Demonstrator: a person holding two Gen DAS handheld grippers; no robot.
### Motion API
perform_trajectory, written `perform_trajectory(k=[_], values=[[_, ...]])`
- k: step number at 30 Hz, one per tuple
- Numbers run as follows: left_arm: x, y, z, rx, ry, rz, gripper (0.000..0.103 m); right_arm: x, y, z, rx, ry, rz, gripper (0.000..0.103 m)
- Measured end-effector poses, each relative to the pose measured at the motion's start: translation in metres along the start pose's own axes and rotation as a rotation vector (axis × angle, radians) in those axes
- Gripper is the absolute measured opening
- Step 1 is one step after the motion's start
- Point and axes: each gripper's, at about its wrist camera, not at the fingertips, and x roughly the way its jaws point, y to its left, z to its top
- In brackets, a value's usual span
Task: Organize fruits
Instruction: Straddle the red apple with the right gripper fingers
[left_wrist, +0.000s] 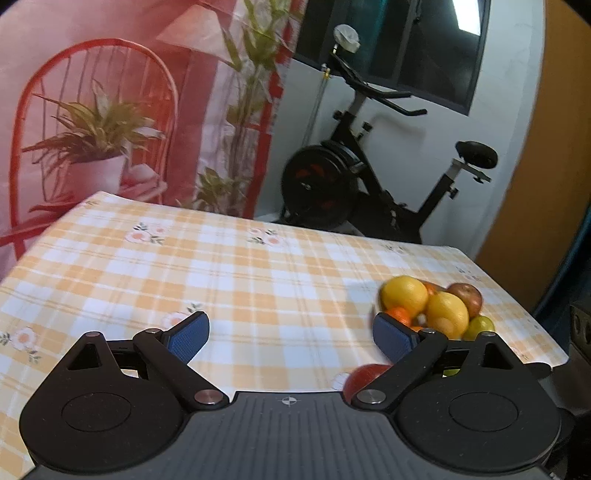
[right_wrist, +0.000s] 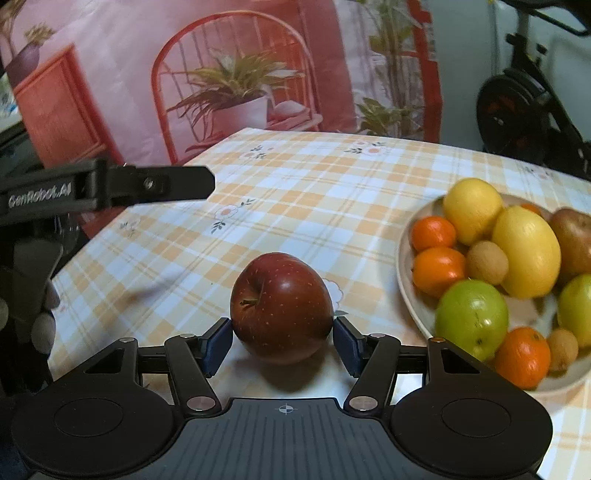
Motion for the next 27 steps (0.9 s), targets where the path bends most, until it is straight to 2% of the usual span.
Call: perform_trajectory(k=[6,13,20,27], values=[[0.005,-0.006,-0.006,0.012,0.022,0.001,0.099,-0.011,-0.008,0.000,0.034,-0.057,-0.009,0.056],[0.008,-0.009,-0.008,-0.006,0.049,-0.030,0.100,-0.015,-0.011,-0.002,0.015,-0.082,-0.047,0.057],[0.020,-0.017,-0.010,0.005,0.095,-0.103,0.100,-0.016,-0.010,-0.005,-0.020,-0.094,-0.070,0.056],[0.031,-0.017,-0.012,-0.037,0.116,-0.181,0.098,-0.014,-0.007,-0.009,-0.053,-0.103,-0.082,0.056]])
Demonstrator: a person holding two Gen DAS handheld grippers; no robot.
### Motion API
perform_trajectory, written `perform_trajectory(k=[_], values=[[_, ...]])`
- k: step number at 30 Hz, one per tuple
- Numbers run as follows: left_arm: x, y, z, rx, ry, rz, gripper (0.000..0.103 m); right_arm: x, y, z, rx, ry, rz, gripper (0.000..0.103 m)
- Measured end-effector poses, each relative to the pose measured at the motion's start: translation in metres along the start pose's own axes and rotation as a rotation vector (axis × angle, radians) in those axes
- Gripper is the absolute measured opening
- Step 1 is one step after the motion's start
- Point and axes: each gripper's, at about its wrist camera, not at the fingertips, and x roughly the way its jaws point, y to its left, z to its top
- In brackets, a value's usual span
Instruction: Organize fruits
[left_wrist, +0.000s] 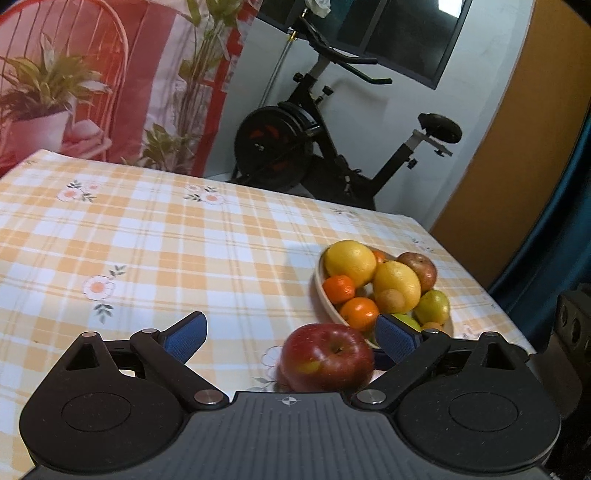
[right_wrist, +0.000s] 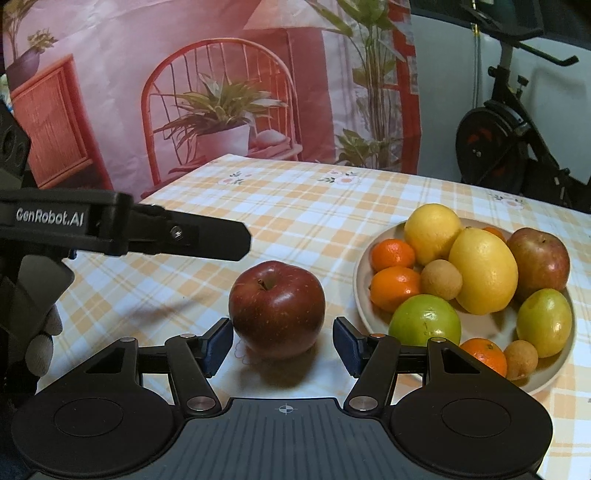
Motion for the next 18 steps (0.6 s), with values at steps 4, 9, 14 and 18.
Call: perform_trajectory(k=[4,9,14,18], values=[[0.003,0.000,0.000,-0.025,0.001,-0.025,0.088,0.000,0.002,-0.001,-0.017,-0.004,-0.002,0.056],[0.008,0.000,-0.001,-0.033,0.021,-0.037,0.079,0.000,0.002,-0.003,-0.028,-0.005,-0.003,0.056],[0.013,-0.002,-0.003,-0.028,0.044,-0.040,0.065,0.001,0.002,-0.003,-0.029,-0.003,0.000,0.056],[0.019,-0.004,-0.005,-0.028,0.067,-0.040,0.056,0.002,0.002,-0.003,-0.033,-0.004,0.003,0.056]])
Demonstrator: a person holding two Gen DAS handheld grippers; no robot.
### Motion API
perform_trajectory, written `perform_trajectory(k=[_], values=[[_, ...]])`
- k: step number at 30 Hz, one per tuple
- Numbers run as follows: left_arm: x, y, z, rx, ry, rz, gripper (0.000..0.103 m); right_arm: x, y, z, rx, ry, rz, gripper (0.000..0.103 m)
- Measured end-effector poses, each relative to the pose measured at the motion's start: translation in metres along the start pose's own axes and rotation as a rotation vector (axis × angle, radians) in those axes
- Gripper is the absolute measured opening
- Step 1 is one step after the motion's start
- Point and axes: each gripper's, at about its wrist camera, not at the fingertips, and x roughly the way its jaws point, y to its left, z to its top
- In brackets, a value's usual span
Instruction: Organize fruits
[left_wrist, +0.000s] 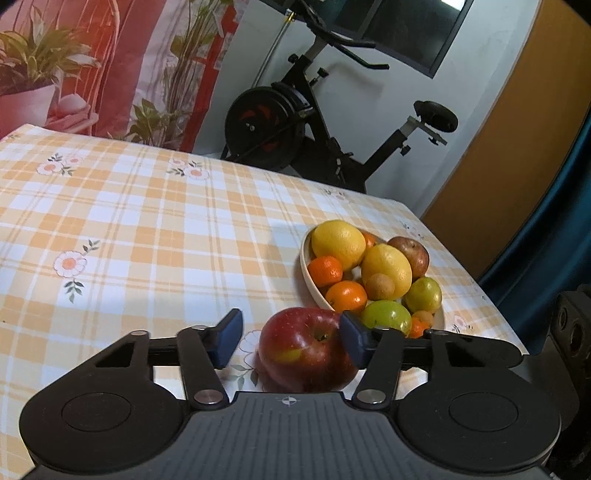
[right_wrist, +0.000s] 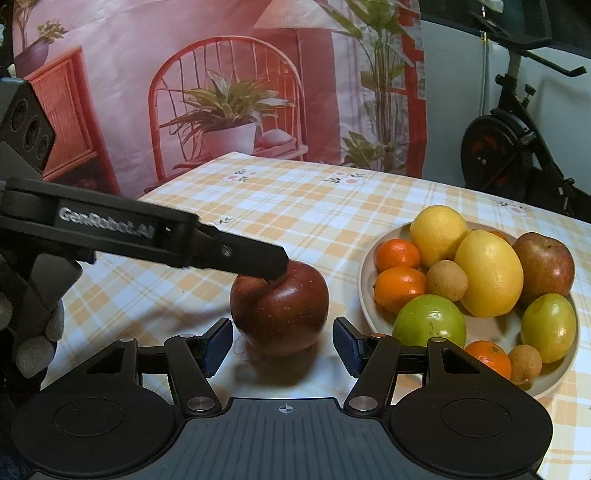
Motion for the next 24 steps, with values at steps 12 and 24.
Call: perform_trajectory(k=[12,24], values=[[0.005,0.000,-0.002,-0.039,0.018,-0.066,0.054,0.006,0.004,0.003,-0.044,-0.003,-0.009,0.057],[0.006,0.019,-0.001,-0.129,0.025,-0.072,0.052,0.007,0.002,0.000,-0.039,-0.004,0.003,0.055]])
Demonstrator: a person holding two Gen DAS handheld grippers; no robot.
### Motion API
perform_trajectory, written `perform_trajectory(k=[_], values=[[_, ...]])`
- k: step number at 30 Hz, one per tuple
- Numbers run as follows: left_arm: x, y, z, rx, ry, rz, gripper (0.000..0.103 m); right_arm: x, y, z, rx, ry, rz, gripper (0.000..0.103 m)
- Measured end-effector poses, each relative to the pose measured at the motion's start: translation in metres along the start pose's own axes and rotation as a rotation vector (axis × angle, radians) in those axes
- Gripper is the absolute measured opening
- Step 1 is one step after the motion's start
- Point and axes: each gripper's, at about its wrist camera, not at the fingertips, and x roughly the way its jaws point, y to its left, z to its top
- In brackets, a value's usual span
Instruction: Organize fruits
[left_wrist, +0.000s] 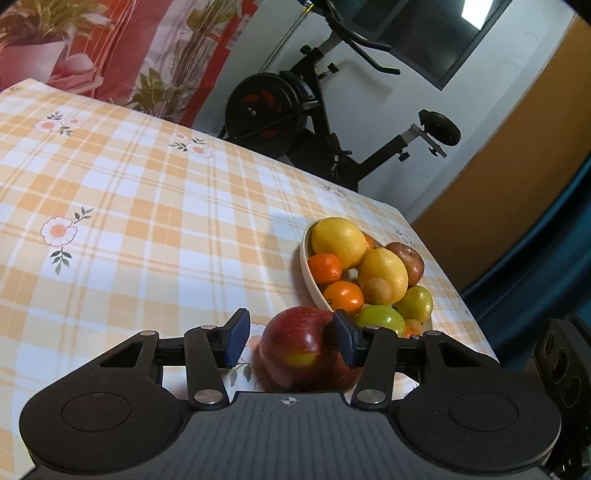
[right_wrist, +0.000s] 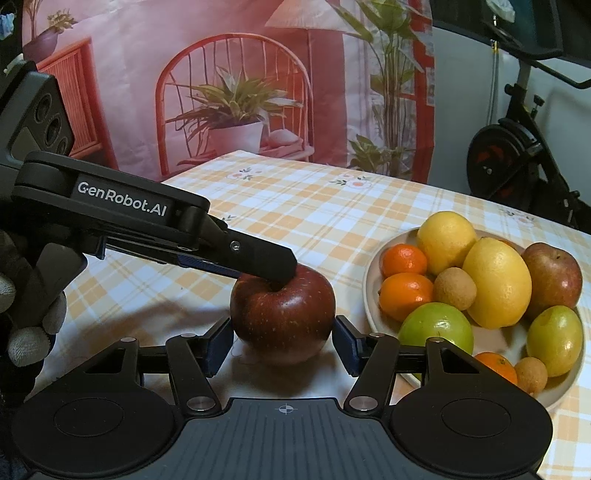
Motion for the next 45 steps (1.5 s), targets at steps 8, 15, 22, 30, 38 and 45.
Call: perform_trajectory(k=[8,15,22,30,38,45], values=[[0.004,-0.001,-0.007,-0.021,0.011,-0.062,0.046,0.003,-0.002,-0.001,0.014,0.010,-0.009,0.059],[0.003,-0.005,-0.008,-0.009,0.010,-0.052,0.045,0.003,-0.004,-0.002,0.027,0.007,-0.008,0.057],[-0.006,-0.016,0.000,0.006,-0.021,-0.056,0.045,-0.011,-0.005,0.002,0.030,-0.041,-0.008,0.057],[-0.004,-0.047,0.015,0.067,-0.035,-0.074,0.045,-0.034,-0.017,0.013,0.040,-0.103,-0.043,0.057],[0.015,-0.081,0.022,0.137,-0.022,-0.101,0.045,-0.059,-0.044,0.008,0.082,-0.154,-0.090,0.057],[0.041,-0.109,0.028,0.194,-0.004,-0.113,0.045,-0.073,-0.076,0.002,0.119,-0.187,-0.144,0.057]])
